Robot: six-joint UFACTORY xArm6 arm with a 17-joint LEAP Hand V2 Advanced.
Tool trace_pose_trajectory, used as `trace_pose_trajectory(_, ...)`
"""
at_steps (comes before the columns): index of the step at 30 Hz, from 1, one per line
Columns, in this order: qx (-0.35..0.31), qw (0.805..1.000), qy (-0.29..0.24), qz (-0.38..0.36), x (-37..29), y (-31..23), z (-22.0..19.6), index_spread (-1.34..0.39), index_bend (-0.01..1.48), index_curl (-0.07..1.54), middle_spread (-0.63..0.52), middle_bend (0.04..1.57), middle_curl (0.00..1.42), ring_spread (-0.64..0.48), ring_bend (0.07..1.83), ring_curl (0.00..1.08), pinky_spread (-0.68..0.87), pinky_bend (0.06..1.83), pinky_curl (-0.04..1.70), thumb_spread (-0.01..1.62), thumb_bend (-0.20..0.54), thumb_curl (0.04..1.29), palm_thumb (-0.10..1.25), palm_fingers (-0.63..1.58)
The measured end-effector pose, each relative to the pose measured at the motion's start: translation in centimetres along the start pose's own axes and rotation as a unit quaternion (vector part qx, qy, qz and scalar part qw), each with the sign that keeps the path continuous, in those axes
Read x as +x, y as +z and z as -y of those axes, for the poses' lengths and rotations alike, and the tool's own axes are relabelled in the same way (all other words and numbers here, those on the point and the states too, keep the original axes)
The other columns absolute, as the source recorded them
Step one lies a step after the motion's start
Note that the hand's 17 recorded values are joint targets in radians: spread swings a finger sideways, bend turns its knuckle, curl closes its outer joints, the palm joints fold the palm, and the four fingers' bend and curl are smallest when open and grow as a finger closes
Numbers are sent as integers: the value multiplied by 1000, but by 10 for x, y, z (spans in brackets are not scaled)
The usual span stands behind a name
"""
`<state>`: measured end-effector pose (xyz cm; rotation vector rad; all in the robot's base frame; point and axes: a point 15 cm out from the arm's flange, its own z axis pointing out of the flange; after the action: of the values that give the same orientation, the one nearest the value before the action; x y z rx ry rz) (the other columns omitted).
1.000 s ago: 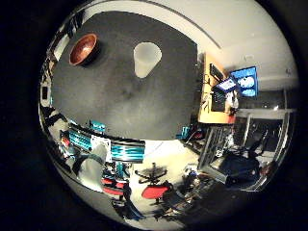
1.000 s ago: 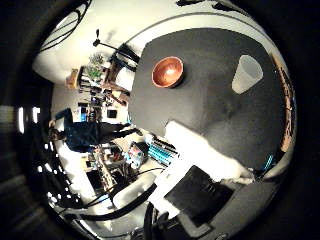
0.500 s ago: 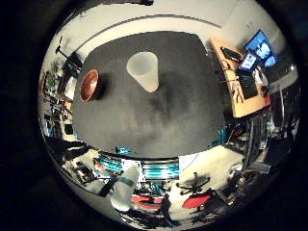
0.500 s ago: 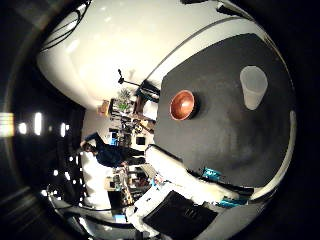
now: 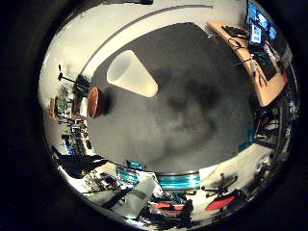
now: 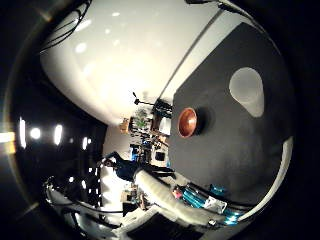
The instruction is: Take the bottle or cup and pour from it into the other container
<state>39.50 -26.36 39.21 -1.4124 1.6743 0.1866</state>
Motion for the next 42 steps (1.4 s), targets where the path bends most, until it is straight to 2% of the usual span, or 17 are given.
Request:
trace_pose_trajectory(15, 85, 989, 63, 104, 78, 18, -4, -159, 150, 268, 87, 255, 330, 149, 459, 219, 383, 538, 244, 1028, -24, 289, 432, 142)
trace_pose_trajectory(24, 97, 982, 89, 135, 114, 37, -18, -148, 149, 262, 99, 238, 329, 148, 460, 226, 381, 548, 257, 1025, -25, 287, 443, 118)
trace_pose_trajectory(42, 72, 975, 134, 164, 147, 87, -37, -189, 127, 226, 136, 261, 337, 179, 494, 243, 395, 597, 285, 1003, -27, 292, 469, 63)
